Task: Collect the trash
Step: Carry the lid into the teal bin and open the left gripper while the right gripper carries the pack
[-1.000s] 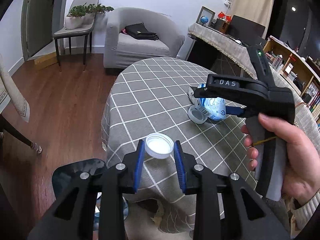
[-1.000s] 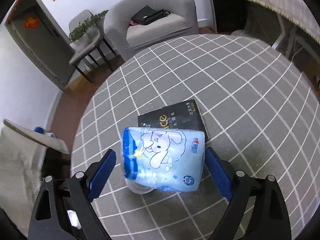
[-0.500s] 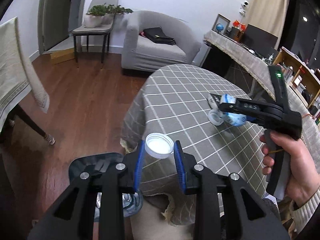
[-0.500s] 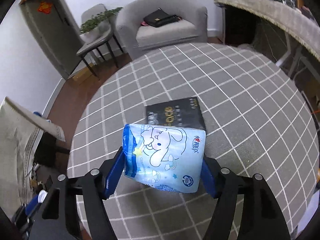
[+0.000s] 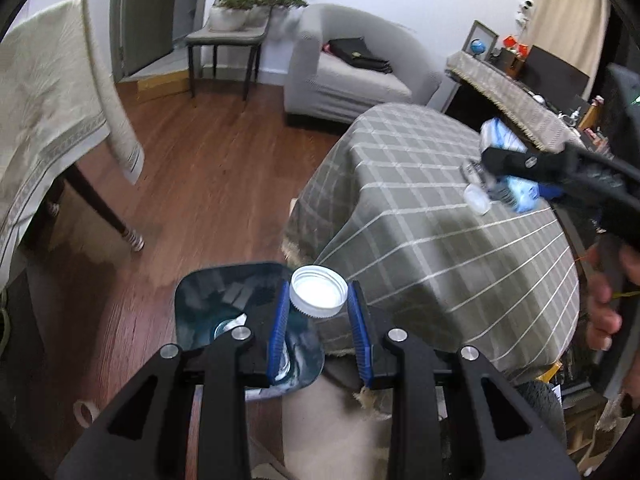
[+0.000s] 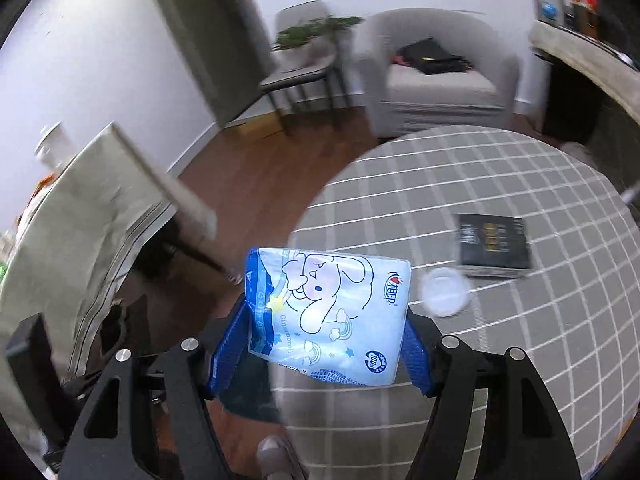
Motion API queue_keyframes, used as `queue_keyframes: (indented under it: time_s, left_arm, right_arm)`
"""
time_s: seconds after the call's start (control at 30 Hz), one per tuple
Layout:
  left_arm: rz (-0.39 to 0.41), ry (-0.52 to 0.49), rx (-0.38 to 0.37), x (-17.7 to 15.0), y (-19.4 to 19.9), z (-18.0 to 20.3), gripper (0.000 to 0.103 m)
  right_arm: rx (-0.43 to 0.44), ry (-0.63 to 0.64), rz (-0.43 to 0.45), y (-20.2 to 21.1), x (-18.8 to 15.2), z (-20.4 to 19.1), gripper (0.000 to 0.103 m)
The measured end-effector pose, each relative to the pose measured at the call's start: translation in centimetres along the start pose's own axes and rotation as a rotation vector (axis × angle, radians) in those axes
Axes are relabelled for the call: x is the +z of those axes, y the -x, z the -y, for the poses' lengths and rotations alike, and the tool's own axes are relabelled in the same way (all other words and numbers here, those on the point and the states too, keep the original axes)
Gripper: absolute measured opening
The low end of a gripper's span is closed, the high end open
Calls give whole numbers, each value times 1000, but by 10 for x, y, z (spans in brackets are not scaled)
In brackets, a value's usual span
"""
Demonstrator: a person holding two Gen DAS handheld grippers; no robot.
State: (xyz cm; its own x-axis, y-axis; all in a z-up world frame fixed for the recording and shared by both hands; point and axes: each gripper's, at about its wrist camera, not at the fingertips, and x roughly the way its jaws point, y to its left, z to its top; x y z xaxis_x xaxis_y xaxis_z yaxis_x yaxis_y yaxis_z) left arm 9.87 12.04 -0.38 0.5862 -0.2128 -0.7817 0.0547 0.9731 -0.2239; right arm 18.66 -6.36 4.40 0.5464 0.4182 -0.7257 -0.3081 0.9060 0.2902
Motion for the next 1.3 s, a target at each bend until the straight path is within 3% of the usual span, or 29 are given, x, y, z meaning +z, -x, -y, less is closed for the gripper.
queue_keyframes:
  time_s: [0.43, 0.93, 1.17, 1.3]
  left_arm:
    - [-136, 99, 72, -36, -42, -55, 32]
    - [-340, 155, 97, -82, -127, -106, 32]
    - [-338, 175, 75, -84, -133, -119, 32]
    - [-301, 190, 71, -80, -117, -124, 48]
  right_arm:
    - [134, 166, -112, -41, -20, -69, 69]
    - [168, 247, -241, -104, -42, -98, 69]
    - [143, 292, -273, -121, -50, -109, 69]
    - [141, 319, -274, -123, -50, -122, 69]
